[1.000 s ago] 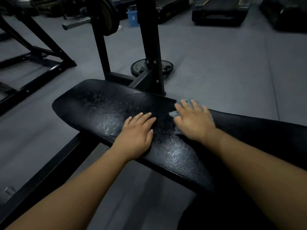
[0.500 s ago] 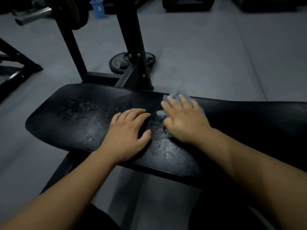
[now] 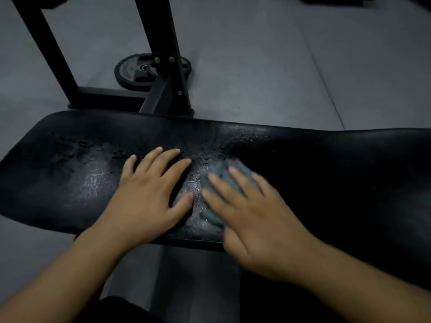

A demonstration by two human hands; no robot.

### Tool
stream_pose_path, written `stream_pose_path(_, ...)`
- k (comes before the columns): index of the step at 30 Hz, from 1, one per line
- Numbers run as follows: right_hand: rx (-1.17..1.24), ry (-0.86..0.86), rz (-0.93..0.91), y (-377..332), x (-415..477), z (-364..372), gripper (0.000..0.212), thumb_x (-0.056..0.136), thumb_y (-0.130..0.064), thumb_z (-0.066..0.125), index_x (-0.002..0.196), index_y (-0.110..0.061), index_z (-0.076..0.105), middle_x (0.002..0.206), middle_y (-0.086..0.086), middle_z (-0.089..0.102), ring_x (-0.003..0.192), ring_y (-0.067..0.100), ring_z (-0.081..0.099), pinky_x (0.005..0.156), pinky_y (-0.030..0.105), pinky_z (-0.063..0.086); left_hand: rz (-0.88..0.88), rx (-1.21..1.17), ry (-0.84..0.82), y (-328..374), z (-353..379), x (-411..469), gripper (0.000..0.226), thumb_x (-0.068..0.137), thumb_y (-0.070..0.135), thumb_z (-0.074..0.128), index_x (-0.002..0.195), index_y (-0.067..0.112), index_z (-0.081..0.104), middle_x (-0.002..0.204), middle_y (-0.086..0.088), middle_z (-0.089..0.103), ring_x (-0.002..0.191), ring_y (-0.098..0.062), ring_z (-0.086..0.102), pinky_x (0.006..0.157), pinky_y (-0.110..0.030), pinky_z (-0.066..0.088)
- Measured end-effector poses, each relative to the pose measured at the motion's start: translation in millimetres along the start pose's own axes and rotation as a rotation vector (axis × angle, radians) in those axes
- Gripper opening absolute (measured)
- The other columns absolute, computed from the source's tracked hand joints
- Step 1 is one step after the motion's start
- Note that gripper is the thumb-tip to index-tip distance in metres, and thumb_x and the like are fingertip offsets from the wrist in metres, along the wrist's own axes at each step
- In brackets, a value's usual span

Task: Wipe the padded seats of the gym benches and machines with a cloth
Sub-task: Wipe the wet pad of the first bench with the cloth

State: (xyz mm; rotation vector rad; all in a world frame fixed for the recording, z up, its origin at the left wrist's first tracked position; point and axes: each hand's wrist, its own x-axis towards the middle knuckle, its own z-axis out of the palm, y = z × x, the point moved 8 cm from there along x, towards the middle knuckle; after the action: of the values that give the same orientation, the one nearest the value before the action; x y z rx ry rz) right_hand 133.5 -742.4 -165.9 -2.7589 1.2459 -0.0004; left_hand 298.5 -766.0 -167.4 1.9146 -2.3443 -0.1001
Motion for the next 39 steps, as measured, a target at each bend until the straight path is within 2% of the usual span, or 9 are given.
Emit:
stream_pose_path(4, -0.042, 0.002, -0.015, 35, -26, -7, 0.071, 0.078, -0.037, 0.041, 0.147, -0.025, 0.045, 0.156, 0.004, 0.042, 0.143, 0.031, 0.039, 0.111, 0.046, 0.027, 0.013, 0.007, -0.005, -2, 2, 0, 0.067, 0.089, 0.064, 0.036, 0.145, 0.029, 0.045, 0.154, 0.000, 0.039, 0.147, -0.026, 0.029, 0.112, -0.063, 0.025)
stream_pose_path(8, -0.007, -0.005, 0.340, 61, 32, -14, 0.075, 0.083, -0.046, 0.017, 0.156, -0.032, 0.030, 0.165, -0.001, 0.022, 0.153, 0.027, 0.014, 0.120, 0.048, 0.013, -0.010, -0.009, -0.032, 1, 2, 3, 0.069, 0.088, 0.063, 0.035, 0.145, 0.026, 0.045, 0.154, -0.004, 0.039, 0.147, -0.029, 0.028, 0.113, -0.066, 0.022)
stream_pose_path(14, 0.001, -0.046, -0.013, 25, -20, 1, 0.073, 0.079, -0.035, 0.043, 0.151, -0.025, 0.042, 0.162, -0.001, 0.032, 0.150, 0.026, 0.026, 0.117, 0.050, 0.026, 0.052, -0.040, 0.003, 18, 9, 16, 0.069, 0.089, 0.062, 0.032, 0.148, 0.027, 0.043, 0.157, -0.003, 0.037, 0.148, -0.027, 0.026, 0.116, -0.061, 0.022)
stream_pose_path(19, -0.031, 0.059, 0.331, 66, 42, -10, 0.071, 0.088, -0.048, 0.017, 0.156, -0.032, 0.028, 0.166, -0.002, 0.020, 0.154, 0.027, 0.012, 0.120, 0.051, 0.017, 0.044, -0.109, 0.070, 12, 6, 15, 0.059, 0.092, 0.052, 0.032, 0.146, 0.031, 0.045, 0.156, 0.003, 0.039, 0.147, -0.020, 0.028, 0.119, -0.054, 0.021)
stream_pose_path(25, -0.018, -0.024, -0.085, 1, -6, 2, 0.068, 0.084, -0.040, 0.040, 0.152, -0.029, 0.039, 0.162, -0.002, 0.031, 0.150, 0.026, 0.026, 0.117, 0.046, 0.020, 0.006, -0.130, 0.129, 8, 1, 10, 0.056, 0.088, 0.038, 0.036, 0.140, 0.024, 0.053, 0.151, 0.003, 0.046, 0.143, -0.019, 0.036, 0.118, -0.048, 0.028)
stream_pose_path(28, -0.036, 0.026, 0.100, 64, 36, -15, 0.069, 0.086, -0.043, 0.028, 0.152, -0.030, 0.037, 0.162, 0.000, 0.032, 0.150, 0.028, 0.026, 0.116, 0.049, 0.025, 0.001, -0.121, 0.144, 10, -2, 10, 0.055, 0.087, 0.038, 0.038, 0.138, 0.024, 0.055, 0.149, 0.003, 0.048, 0.141, -0.019, 0.039, 0.117, -0.048, 0.029)
stream_pose_path(31, 0.007, -0.007, 0.335, 83, 106, -14, 0.072, 0.086, -0.050, 0.012, 0.156, -0.037, 0.019, 0.168, -0.006, 0.011, 0.154, 0.024, 0.007, 0.122, 0.049, 0.010, -0.045, -0.137, 0.164, 7, -5, 9, 0.055, 0.086, 0.037, 0.036, 0.136, 0.024, 0.056, 0.148, 0.005, 0.049, 0.140, -0.018, 0.039, 0.118, -0.043, 0.028)
stream_pose_path(36, 0.042, 0.005, -0.058, 4, 56, -5, 0.074, 0.085, -0.047, 0.015, 0.156, -0.032, 0.027, 0.166, -0.003, 0.016, 0.154, 0.025, 0.009, 0.122, 0.051, 0.010, -0.095, -0.135, 0.183, 2, -7, 8, 0.058, 0.084, 0.033, 0.033, 0.135, 0.019, 0.057, 0.146, 0.002, 0.051, 0.137, -0.019, 0.044, 0.116, -0.040, 0.032)
stream_pose_path(39, 0.016, 0.002, -0.103, 37, 36, -7, 0.070, 0.086, -0.044, 0.024, 0.154, -0.034, 0.034, 0.164, -0.004, 0.025, 0.152, 0.022, 0.019, 0.120, 0.046, 0.017, -0.110, -0.125, 0.192, 2, -8, 6, 0.057, 0.085, 0.033, 0.034, 0.135, 0.019, 0.057, 0.146, 0.003, 0.051, 0.137, -0.019, 0.044, 0.116, -0.040, 0.032)
